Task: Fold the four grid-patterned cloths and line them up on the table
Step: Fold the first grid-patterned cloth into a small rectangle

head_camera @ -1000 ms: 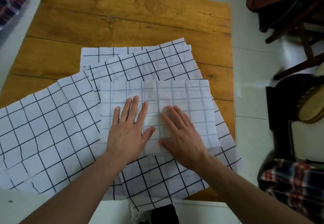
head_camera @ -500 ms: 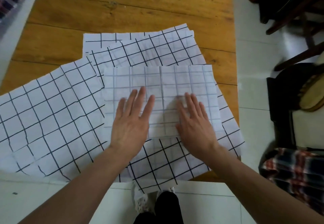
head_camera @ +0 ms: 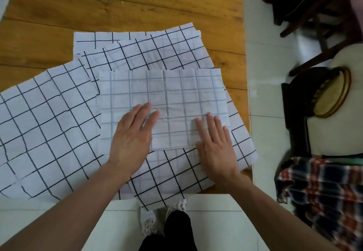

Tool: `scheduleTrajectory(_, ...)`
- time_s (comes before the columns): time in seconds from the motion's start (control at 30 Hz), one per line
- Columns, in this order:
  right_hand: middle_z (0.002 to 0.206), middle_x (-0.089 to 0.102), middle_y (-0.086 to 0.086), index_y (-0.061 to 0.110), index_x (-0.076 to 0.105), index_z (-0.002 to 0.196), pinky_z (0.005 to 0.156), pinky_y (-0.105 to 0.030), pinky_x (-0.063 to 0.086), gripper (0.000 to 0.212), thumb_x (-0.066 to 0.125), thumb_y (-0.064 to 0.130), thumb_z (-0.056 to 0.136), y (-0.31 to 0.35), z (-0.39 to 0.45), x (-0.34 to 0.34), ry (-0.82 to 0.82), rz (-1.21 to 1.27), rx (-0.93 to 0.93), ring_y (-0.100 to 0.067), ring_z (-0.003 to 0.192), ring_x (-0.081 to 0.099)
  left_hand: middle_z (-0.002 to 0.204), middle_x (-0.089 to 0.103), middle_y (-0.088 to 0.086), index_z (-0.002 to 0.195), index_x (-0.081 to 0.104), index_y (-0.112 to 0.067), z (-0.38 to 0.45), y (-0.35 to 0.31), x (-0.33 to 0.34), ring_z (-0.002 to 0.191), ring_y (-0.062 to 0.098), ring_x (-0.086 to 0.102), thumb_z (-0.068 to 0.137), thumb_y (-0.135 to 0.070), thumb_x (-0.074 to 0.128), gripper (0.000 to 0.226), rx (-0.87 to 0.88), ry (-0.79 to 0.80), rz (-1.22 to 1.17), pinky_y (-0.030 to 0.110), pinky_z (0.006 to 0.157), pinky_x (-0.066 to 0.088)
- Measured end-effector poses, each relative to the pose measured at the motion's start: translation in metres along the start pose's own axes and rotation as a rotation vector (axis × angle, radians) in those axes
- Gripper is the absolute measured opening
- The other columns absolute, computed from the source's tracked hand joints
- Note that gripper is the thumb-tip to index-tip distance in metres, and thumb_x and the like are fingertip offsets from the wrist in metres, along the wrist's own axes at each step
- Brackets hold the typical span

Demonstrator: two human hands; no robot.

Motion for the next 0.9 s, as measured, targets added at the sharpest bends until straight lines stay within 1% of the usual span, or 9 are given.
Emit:
scheduleTrajectory(0.13, 0.165, -0.009, -0.007, 0.034, 0.002, 0.157, 0.123, -0.049, 0.0, 0.057, 0.017, 0.03, 0.102, -0.025, -0.01, -0.008, -0.069, 0.015, 0.121, -0.026, 0.15, -0.017, 0.161, 0.025, 0.016, 0.151, 0.036, -0.009, -0.004, 0.004, -0.002, 0.149, 0.036, 0.022, 0.093, -0.011, 0.056, 0.061, -0.031, 0.063, 0.002, 0.057, 0.116, 0.027)
scheduleTrajectory(0.27, 0.161, 0.018, -0.017, 0.023, 0.035, 0.151, 0.12, -0.059, 0.013, 0.068, 0.051, 0.0, 0.089, -0.02, -0.008, -0.018, -0.182, -0.024, 0.125, -0.037, 0.151, 0.003, 0.163, 0.02, 0.012, 0.154, 0.032, -0.013, -0.01, 0.01, -0.003, 0.151, 0.032, 0.014, 0.096, -0.019, 0.05, 0.06, -0.117, 0.101, 0.001, 0.058, 0.119, 0.019)
scheduleTrajectory(0.33, 0.16, 0.021, -0.018, 0.021, 0.038, 0.149, 0.121, -0.058, 0.006, 0.08, 0.058, -0.009, 0.077, -0.004, -0.003, -0.024, -0.221, -0.082, 0.096, -0.037, 0.151, 0.004, 0.164, 0.018, 0.013, 0.154, 0.03, -0.013, -0.011, 0.01, -0.002, 0.152, 0.031, 0.012, 0.097, -0.021, 0.048, 0.06, -0.128, 0.126, 0.012, 0.057, 0.119, 0.018)
scheduleTrajectory(0.4, 0.163, 0.012, -0.014, 0.023, 0.03, 0.153, 0.122, -0.05, -0.005, 0.089, 0.055, -0.01, 0.074, 0.023, 0.004, -0.025, -0.213, -0.081, 0.027, -0.031, 0.152, -0.004, 0.164, 0.015, 0.013, 0.155, 0.027, -0.013, -0.01, 0.009, -0.001, 0.152, 0.031, 0.009, 0.098, -0.023, 0.046, 0.061, -0.133, 0.15, 0.031, 0.057, 0.119, 0.018)
scheduleTrajectory(0.47, 0.165, 0.006, -0.008, 0.024, 0.026, 0.154, 0.123, -0.044, -0.003, 0.082, 0.05, -0.008, 0.083, 0.055, 0.011, -0.022, -0.176, 0.006, -0.075, -0.024, 0.152, -0.009, 0.165, 0.012, 0.012, 0.156, 0.024, -0.014, -0.01, 0.009, -0.001, 0.153, 0.03, 0.006, 0.099, -0.024, 0.042, 0.06, -0.141, 0.175, 0.038, 0.057, 0.12, 0.016)
scheduleTrajectory(0.57, 0.165, 0.002, -0.005, 0.023, 0.02, 0.155, 0.123, -0.037, 0.0, 0.062, 0.047, 0.015, 0.1, 0.086, 0.019, -0.005, -0.05, 0.11, -0.177, -0.018, 0.15, -0.014, 0.166, 0.003, 0.006, 0.158, 0.015, -0.019, -0.009, 0.011, -0.002, 0.153, 0.025, -0.004, 0.103, -0.028, 0.034, 0.059, -0.151, 0.203, 0.024, 0.053, 0.122, 0.009)
scheduleTrajectory(0.67, 0.165, -0.002, -0.001, 0.025, 0.017, 0.156, 0.124, -0.04, 0.005, 0.066, 0.05, 0.029, 0.1, 0.085, 0.023, 0.008, -0.003, 0.157, -0.153, -0.019, 0.151, -0.012, 0.166, -0.012, 0.0, 0.158, 0.002, -0.026, -0.009, 0.02, -0.005, 0.152, 0.02, -0.015, 0.103, -0.039, 0.024, 0.061, -0.172, 0.24, 0.024, 0.049, 0.123, -0.001)
scheduleTrajectory(0.8, 0.165, -0.009, 0.004, 0.031, 0.01, 0.157, 0.123, -0.036, -0.001, 0.075, 0.055, 0.037, 0.097, 0.078, 0.028, 0.008, 0.053, 0.14, -0.13, -0.017, 0.151, -0.013, 0.162, -0.026, 0.002, 0.154, -0.019, -0.03, -0.012, 0.049, -0.015, 0.148, 0.023, -0.027, 0.095, -0.069, 0.013, 0.078, -0.319, 0.327, 0.063, 0.05, 0.122, -0.007)
scheduleTrajectory(0.9, 0.165, -0.01, 0.004, 0.03, 0.009, 0.157, 0.123, -0.04, 0.002, 0.082, 0.061, 0.037, 0.094, 0.079, 0.032, 0.002, 0.099, 0.122, -0.118, -0.019, 0.151, -0.012, 0.164, -0.021, 0.007, 0.156, -0.014, -0.025, -0.016, 0.064, -0.026, 0.149, 0.026, -0.024, 0.092, -0.073, 0.014, 0.085, -0.342, 0.364, 0.071, 0.052, 0.122, -0.006)
Point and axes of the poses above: each hand's wrist, its own z-axis towards the middle knuckle, its own x-axis out of the palm, y = z × x, the point moved 4 cm from there along z, towards the middle knuckle
